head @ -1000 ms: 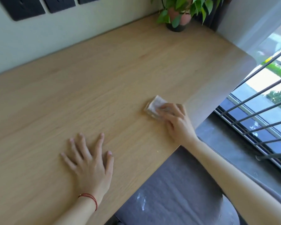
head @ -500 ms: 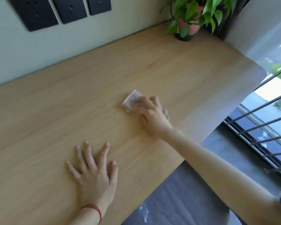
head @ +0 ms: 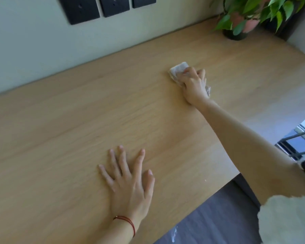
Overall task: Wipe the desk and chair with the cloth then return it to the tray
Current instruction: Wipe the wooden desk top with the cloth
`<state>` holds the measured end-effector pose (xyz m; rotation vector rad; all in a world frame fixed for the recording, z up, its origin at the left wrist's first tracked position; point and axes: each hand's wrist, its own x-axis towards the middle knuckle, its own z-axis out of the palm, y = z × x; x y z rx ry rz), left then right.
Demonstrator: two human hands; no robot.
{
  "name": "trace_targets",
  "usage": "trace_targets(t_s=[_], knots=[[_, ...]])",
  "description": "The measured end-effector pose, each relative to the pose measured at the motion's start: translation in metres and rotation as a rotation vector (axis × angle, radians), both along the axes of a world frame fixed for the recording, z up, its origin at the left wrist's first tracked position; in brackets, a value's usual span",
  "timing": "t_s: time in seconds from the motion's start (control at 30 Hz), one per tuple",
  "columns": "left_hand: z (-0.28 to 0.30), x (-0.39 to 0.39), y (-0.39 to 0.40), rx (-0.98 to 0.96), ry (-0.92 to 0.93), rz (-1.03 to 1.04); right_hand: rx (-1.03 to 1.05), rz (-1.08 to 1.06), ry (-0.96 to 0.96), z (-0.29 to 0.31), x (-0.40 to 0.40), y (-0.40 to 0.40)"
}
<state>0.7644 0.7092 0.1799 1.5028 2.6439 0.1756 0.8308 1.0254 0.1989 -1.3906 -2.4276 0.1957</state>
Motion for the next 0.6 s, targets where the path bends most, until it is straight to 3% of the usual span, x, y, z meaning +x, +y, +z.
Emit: trace_targets(t_s=[0.13, 0.23, 0.3, 0.4, 0.47, 0.53, 0.6], knots=[[0.000, 0.001, -0.001, 0.014, -0.036, 0.020, -0.051, 0.438, -0.004, -0.002, -0.036, -0.103], [-0.001, 0.001, -0.002, 0.049, -0.048, 0.017, -0.045, 0.618, 0.020, -0.007, 0.005, -0.162], [-0.001, 0.001, -0.001, 0.050, -0.041, 0.013, 0.008, 0.529, 0.046, -0.007, 0.048, -0.145], [-0.002, 0.000, -0.001, 0.028, -0.027, 0.010, -0.026, 0.055, 0.109, -0.001, 0.095, -0.102], [-0.003, 0.001, -0.002, 0.024, -0.031, 0.010, -0.056, -0.154, 0.133, -0.001, 0.093, -0.100], [-0.003, 0.002, -0.002, 0.025, -0.040, 0.005, -0.040, -0.110, 0.101, -0.001, 0.073, -0.130], [-0.001, 0.002, -0.004, 0.041, -0.066, 0.013, -0.043, 0.115, 0.094, -0.006, 0.059, -0.182]])
